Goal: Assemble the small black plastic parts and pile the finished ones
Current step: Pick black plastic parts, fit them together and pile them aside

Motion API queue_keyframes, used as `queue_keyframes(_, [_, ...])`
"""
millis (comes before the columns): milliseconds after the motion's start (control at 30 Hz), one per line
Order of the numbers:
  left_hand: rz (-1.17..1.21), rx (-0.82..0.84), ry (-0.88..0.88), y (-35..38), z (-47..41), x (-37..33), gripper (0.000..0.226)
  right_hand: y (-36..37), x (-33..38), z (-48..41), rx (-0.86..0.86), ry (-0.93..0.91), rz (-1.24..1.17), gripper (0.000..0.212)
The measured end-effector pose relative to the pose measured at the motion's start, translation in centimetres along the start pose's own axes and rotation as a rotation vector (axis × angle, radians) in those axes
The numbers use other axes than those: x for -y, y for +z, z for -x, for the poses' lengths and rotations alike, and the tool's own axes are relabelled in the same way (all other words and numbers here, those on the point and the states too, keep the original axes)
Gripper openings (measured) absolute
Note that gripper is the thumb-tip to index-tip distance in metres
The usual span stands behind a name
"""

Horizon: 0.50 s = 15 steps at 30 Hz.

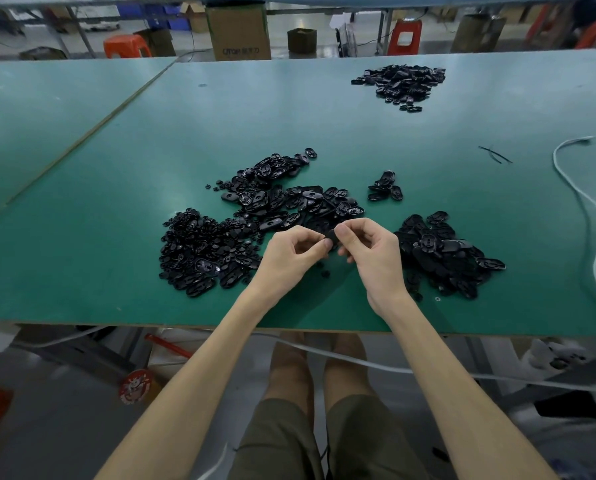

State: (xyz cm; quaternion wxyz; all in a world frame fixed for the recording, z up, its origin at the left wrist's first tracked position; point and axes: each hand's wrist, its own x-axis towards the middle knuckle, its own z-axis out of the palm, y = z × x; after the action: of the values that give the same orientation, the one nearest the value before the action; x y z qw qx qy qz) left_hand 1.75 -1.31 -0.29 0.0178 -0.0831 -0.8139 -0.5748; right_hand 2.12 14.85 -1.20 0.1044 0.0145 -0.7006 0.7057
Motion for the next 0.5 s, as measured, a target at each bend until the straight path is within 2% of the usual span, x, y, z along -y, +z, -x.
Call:
queue_keyframes(167, [0.001, -0.039, 0.008, 0.3, 0.0, -0.1, 0.010, 0.1, 0.0, 0.0, -0.024, 0.002, 0.004, 0.008])
queue_keyframes(300, [-0.118, -0.094, 0.114, 0.6, -0.4, -0.7, 0.005, 0.3, -0.1, -0.1, -0.080, 0.021, -0.008, 0.007])
queue_keyframes(400, [-0.188, -0.104, 0.183, 1.2, -1.1, -2.2, 0.012, 0.3, -0.1, -0.2, -0.123, 0.054, 0.024, 0.012])
queue_keyframes(500, [-0.226, -0.076, 0.239, 2.5, -2.0, -4.8, 0.015, 0.4, 0.2, -0.3, -0.077, 0.073, -0.014, 0.009])
